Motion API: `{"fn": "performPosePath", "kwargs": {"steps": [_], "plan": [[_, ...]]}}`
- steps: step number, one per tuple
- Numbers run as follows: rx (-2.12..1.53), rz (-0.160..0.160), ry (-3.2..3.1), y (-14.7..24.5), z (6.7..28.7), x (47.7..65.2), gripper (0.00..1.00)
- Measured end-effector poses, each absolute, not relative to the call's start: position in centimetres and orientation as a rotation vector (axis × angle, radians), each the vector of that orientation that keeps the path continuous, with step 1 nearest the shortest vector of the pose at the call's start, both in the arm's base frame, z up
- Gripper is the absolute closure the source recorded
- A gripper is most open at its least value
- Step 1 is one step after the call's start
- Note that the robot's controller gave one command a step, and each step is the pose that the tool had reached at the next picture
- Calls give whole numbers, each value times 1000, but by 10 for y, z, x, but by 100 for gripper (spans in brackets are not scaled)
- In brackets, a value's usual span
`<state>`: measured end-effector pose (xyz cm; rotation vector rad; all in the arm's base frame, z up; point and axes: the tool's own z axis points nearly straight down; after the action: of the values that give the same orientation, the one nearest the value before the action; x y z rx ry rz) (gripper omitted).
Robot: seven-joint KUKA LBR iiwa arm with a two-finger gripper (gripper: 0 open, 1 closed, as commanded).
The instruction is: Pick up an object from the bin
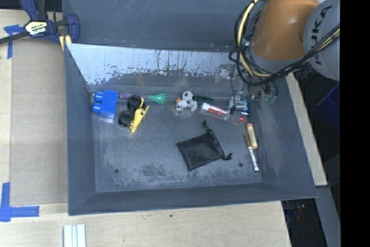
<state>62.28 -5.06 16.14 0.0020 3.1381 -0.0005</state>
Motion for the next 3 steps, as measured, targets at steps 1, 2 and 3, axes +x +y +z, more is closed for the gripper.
{"fn": "performPosePath", "kwargs": {"steps": [1,2,3], "plan": [[-166,-1,3131,-25,93,580,0],[-219,-3,3127,-17,83,565,0],[-764,-1,3044,7,94,550,0]]}}
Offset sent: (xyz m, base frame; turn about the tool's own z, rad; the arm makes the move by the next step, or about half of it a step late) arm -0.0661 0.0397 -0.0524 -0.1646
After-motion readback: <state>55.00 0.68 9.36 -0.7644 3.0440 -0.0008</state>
